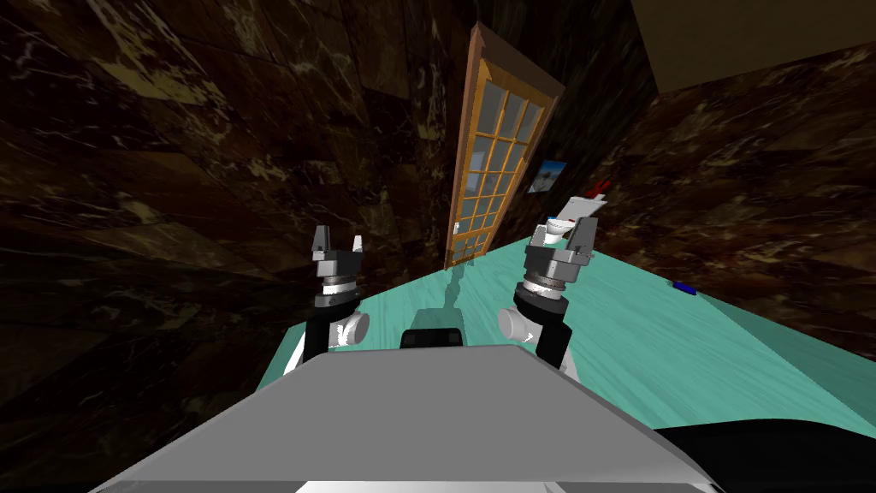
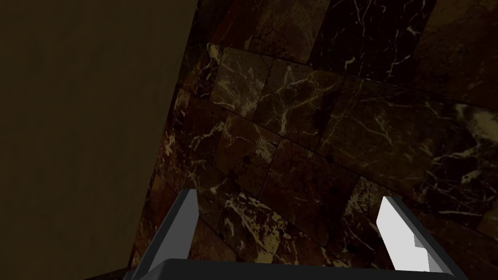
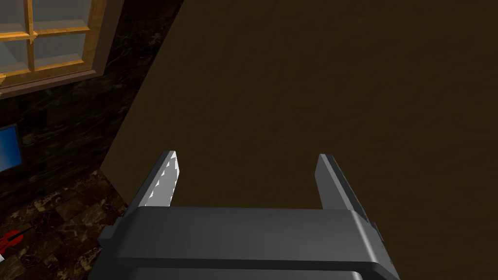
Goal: Pull the door open
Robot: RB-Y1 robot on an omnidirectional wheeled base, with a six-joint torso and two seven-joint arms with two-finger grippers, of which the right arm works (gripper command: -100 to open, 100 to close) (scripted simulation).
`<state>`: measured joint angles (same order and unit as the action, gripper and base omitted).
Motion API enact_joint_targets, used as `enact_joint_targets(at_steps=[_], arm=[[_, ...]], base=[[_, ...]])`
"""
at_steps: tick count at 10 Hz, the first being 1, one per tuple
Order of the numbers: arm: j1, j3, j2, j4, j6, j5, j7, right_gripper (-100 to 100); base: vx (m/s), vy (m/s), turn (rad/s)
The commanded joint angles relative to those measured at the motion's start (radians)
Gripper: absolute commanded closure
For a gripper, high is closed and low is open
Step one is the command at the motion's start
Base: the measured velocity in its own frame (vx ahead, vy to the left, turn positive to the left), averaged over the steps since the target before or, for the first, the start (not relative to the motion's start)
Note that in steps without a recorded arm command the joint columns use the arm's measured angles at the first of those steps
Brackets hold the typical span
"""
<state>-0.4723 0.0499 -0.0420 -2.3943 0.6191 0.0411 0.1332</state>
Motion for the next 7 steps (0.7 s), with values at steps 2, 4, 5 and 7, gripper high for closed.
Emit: enact_joint_targets(at_steps=[2,4,5,7], arm=[[0.015,0.004,0.017,0.055,0.013,-0.015,0.029,-100],[0.027,0.007,0.029,0.096,0.022,-0.027,0.051,-100],[0.032,0.008,0.034,0.115,0.026,-0.032,0.062,-100],[0.043,0.011,0.044,0.154,0.035,-0.043,0.082,-100]], base=[[0.090,-0.055,0.032],[0.122,0.012,0.018],[0.092,-0.013,0.027],[0.085,-0.016,0.021]])
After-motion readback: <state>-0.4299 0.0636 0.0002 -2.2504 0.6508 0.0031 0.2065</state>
